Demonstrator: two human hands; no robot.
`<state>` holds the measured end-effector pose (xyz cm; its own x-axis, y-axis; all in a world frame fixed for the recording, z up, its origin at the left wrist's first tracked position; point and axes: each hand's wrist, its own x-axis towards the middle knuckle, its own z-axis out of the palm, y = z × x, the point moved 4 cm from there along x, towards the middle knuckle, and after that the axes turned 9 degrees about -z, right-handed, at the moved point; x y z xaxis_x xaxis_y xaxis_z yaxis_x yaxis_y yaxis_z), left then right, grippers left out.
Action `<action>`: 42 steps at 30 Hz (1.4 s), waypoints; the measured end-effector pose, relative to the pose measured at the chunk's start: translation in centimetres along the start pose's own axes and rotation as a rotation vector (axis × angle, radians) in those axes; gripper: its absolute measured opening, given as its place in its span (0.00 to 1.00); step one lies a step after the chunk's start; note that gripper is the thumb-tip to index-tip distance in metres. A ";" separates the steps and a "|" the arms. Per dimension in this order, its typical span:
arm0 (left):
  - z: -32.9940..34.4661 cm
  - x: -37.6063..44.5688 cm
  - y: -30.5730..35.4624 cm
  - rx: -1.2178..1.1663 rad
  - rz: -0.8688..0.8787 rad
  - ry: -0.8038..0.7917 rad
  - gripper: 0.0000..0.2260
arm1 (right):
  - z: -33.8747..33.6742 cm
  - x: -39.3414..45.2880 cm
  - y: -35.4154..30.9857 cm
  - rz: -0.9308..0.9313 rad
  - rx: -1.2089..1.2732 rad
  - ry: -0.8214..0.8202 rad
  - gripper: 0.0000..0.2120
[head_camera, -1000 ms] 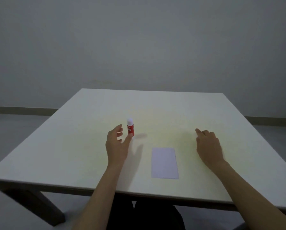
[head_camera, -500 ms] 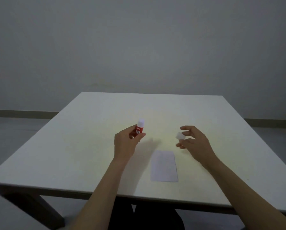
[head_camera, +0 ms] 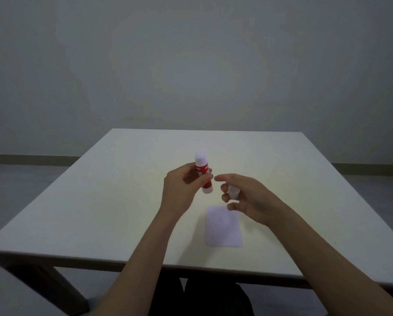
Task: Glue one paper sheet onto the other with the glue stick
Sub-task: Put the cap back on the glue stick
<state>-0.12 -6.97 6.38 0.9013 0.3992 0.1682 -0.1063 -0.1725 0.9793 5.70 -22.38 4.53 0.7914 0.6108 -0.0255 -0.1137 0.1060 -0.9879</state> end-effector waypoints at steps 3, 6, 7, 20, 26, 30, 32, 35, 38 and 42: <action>0.7 -0.2 0.8 -0.113 -0.022 -0.112 0.10 | 0.8 0.2 0.8 0.031 -0.103 -0.203 0.14; 0.8 -0.2 1.0 -0.171 -0.046 -0.174 0.09 | 1.1 0.3 0.7 -0.025 -0.063 -0.278 0.14; 0.7 -0.2 1.1 -0.191 -0.050 -0.169 0.08 | 1.2 0.4 0.6 -0.073 -0.104 -0.265 0.13; 3.4 -1.1 -0.5 -0.119 -0.102 0.375 0.11 | 2.7 -1.4 0.1 -0.859 -1.161 0.782 0.11; 4.0 -1.7 -1.0 -0.152 -0.161 0.471 0.14 | 2.9 -1.7 0.3 -0.955 -1.413 0.719 0.12; 3.1 -1.7 -1.9 -0.088 -0.131 0.459 0.11 | 1.4 -0.9 1.3 -0.546 -1.154 0.434 0.14; 2.0 -1.3 -1.9 -0.031 -0.084 0.419 0.09 | -0.2 -0.8 1.8 -0.182 -0.731 0.266 0.14; 0.4 -0.8 -1.7 0.121 -0.007 0.334 0.13 | -1.7 -1.1 1.9 0.073 -0.137 0.140 0.14; -0.1 -0.9 -1.4 0.283 0.083 0.246 0.14 | -2.4 -1.4 0.1 -0.060 -0.126 0.152 0.12; 0.5 -1.4 -1.0 0.397 0.170 0.170 0.16 | -2.2 -1.5 -2.0 -0.246 -0.384 0.272 0.12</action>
<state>-1.04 -7.76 5.12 0.7997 0.4719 0.3713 -0.0477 -0.5665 0.8227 6.07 -25.22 6.21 0.9000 0.3728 0.2258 0.2828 -0.1055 -0.9534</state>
